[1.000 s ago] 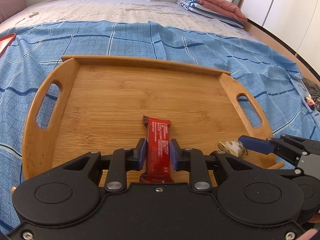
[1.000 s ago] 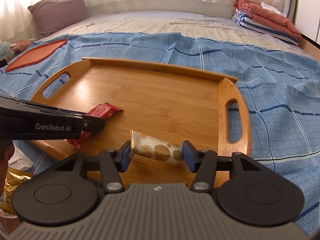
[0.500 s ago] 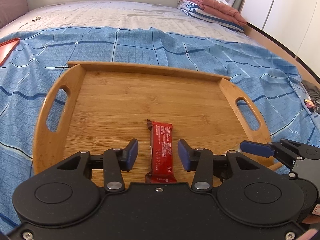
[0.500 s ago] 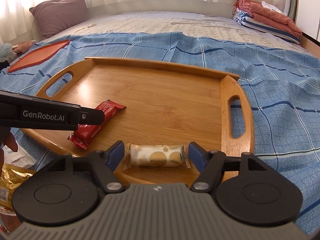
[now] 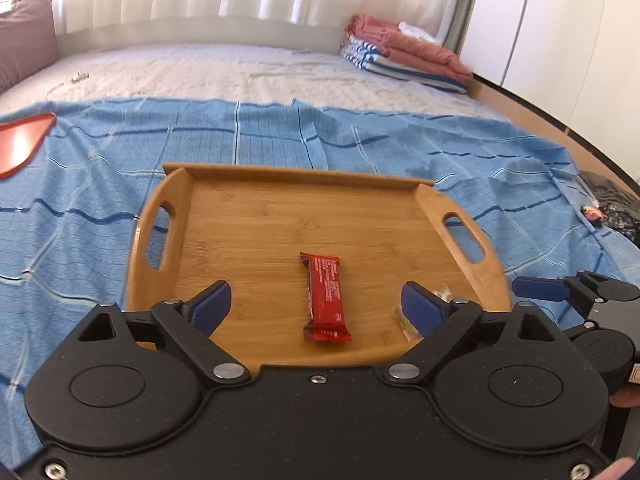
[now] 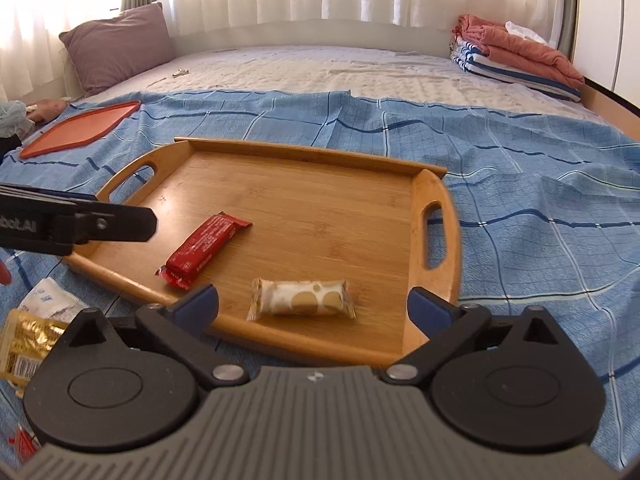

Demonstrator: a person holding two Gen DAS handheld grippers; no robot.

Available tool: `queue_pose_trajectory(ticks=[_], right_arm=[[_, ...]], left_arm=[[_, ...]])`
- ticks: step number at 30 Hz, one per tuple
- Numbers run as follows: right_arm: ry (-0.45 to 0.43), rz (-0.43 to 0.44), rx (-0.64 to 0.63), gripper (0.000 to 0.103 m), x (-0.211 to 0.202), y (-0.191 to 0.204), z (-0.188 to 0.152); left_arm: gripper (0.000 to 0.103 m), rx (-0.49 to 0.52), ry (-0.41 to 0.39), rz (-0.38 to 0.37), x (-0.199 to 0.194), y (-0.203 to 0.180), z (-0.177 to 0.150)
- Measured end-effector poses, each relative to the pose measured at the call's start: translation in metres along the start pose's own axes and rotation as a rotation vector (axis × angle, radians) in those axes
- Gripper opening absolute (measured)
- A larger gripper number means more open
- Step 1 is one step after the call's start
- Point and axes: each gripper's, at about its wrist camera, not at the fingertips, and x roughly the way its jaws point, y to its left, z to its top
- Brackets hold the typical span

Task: Organize snacks
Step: 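Open both grippers to release the snacks on the tray, then grasp the red cake pack with the left gripper while the right grasps the green bag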

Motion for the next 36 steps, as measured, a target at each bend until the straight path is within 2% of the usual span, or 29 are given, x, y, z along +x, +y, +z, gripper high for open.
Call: queue_pose_trajectory(ticks=[5,15,22,26,32,36], right_arm=[[-0.057,-0.021,0.002,0.103,-0.034,0.003,-0.017],[-0.172,-0.031,0.014,0.103,-0.097,0.012,-0.059],[-0.169,-0.042,0.051,0.103,-0.118,0.017,-0.095],[-0.15,-0.041,0.053,0.103,-0.126,0.022,-0.116],[-0.119,-0.011,0.081,0.103,-0.135,0.029,-0.143],[-0.082,-0.019,0.057,0.103,-0.129,0.043,-0.154]], left_arm=[[0.095,0.038,-0.038,-0.011,-0.038,-0.001,-0.022],[0.096,0.032,-0.073,-0.033,-0.092,0.0,-0.077],[0.097,0.035,-0.117,0.001,-0.118,0.002,-0.119],[0.097,0.078,-0.127,0.034,-0.127,0.001,-0.142],[0.098,0.125,-0.14,0.038,-0.137,-0.007,-0.178],[0.098,0.129,-0.107,0.04,-0.133,-0.017,-0.198]])
